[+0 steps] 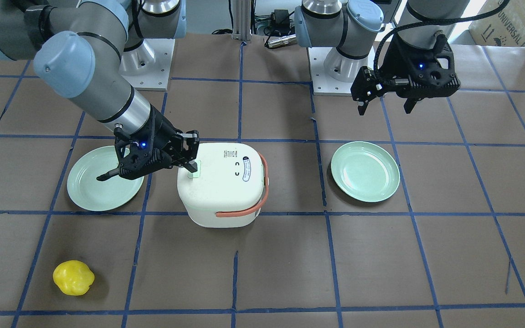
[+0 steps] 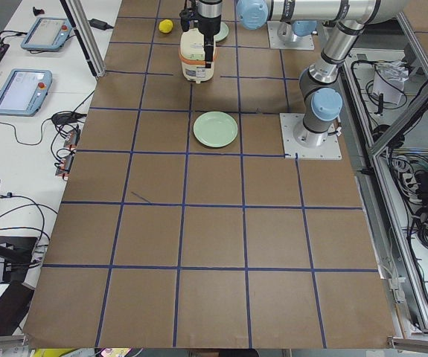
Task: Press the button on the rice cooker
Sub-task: 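Press down on the rice cooker's green lid button with the right gripper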
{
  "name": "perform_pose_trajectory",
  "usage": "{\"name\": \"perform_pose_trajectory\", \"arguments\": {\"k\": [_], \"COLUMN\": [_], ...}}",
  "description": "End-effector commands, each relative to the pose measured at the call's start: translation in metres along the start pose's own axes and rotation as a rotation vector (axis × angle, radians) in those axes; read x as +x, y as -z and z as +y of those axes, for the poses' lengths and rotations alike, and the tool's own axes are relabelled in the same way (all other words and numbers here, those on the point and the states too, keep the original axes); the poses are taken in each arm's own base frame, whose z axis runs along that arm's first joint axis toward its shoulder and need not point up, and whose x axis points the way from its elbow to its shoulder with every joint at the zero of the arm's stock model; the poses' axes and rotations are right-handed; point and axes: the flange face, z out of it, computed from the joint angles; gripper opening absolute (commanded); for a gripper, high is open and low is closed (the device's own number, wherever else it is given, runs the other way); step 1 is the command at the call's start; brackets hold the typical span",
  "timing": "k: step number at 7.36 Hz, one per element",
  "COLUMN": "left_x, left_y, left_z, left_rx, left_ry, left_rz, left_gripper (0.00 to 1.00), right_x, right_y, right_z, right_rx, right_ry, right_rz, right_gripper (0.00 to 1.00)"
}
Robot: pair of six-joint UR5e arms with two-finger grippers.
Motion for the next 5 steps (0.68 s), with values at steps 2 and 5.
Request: {"name": "perform_pose_trajectory", "arguments": {"k": [2, 5], "left_x": [0.0000, 0.0000], "left_y": [0.0000, -0.0001], "left_z": [0.0000, 0.0001], "left_rx": [0.000, -0.001], "left_ry": [0.000, 0.000], "left_rz": [0.000, 0.000], "left_gripper": [1.00, 1.00], "right_x": [0.0015, 0.0046], "right_y": [-0.0032, -0.0053], "right_z": [-0.0031, -0.0032], "right_rx": [0.004, 0.000], "right_ry": [0.004, 0.011], "right_rz": [-0.002, -0.001], "right_gripper": [0.06, 0.06]}}
